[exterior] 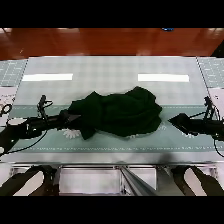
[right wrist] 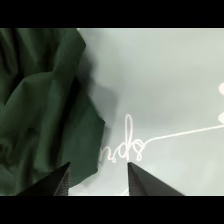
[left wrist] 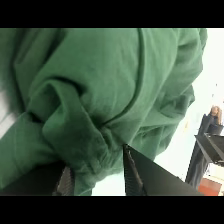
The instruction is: Fold the shirts.
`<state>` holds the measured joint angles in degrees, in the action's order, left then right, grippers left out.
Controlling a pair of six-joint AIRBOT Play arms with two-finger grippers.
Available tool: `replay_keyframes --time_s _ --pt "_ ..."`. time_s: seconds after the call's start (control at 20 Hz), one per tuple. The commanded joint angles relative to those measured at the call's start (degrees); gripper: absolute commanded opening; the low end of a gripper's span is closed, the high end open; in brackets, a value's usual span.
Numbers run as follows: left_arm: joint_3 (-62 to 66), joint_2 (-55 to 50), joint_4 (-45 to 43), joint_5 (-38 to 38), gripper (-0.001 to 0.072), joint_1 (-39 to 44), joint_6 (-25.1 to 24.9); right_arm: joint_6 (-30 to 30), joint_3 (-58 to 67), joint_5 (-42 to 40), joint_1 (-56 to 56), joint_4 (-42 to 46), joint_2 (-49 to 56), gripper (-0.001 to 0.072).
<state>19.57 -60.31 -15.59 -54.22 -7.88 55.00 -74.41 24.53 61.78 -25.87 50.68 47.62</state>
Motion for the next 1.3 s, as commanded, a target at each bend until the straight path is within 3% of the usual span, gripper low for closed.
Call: replay_keyframes --time_s 0.0,0.05,0.1,0.15,0.3,0.5,0.8,0.85,0.9,0.95,1.05,1.25 --pt "2.4 -0.79 1.42 0.09 0.0362 1.38 -0.57 -0.63 -0.02 0.24 0.02 1.4 -0.02 0.0413" --pt "3.63 -0.79 0.61 -0.46 0.031 1.38 -0.55 -0.61 -0.02 0.24 0.02 1.44 -0.02 0.0412" --pt "4.61 -0.79 -0.28 -0.42 0.0094 1.38 -0.55 -0.61 -0.04 0.26 0.02 1.44 0.04 0.0412" --pt "5.42 -0.81 -0.5 -0.37 0.002 1.38 -0.57 -0.61 -0.04 0.46 0.02 1.44 0.55 0.0412" --pt "6.88 -1.22 -0.5 -0.39 0.0019 1.4 -0.57 0.7 -0.04 3.3 0.04 0.37 5.79 0.0412" --pt "6.99 -1.7 -1.38 -0.44 0.002 1.44 -0.52 7.13 -0.02 3.61 0.07 -9.6 15.15 0.0412" --pt "6.99 -1.84 -1.36 -0.42 0.002 1.42 -0.52 4.76 4.61 -7.48 15.85 -13.22 27.56 0.0398" --pt "7.02 -1.84 -1.36 -0.39 0.002 1.42 -0.52 4.5 6.84 -9.07 18.53 -14.14 28.65 0.034" --pt "7.26 -1.84 -1.36 -0.2 0.002 1.36 -0.55 4.35 9.35 -9.55 20.55 -14.23 29.18 0.0231" --pt "8.24 -1.84 -1.36 -0.46 0.002 0.61 -0.55 4.48 12.76 -9.07 21.86 -14.03 29.29 0.0058" --pt "14.19 -1.64 -1.09 -3.89 0.002 -3.19 -0.52 4.57 21.99 -4.2 22.03 -12.68 28.55 0.0022" --pt "35.34 -0.9 3.21 -10.54 0.0019 -11.28 3.58 -4.42 50.58 2.19 20.92 0.02 23.8 0.0021"
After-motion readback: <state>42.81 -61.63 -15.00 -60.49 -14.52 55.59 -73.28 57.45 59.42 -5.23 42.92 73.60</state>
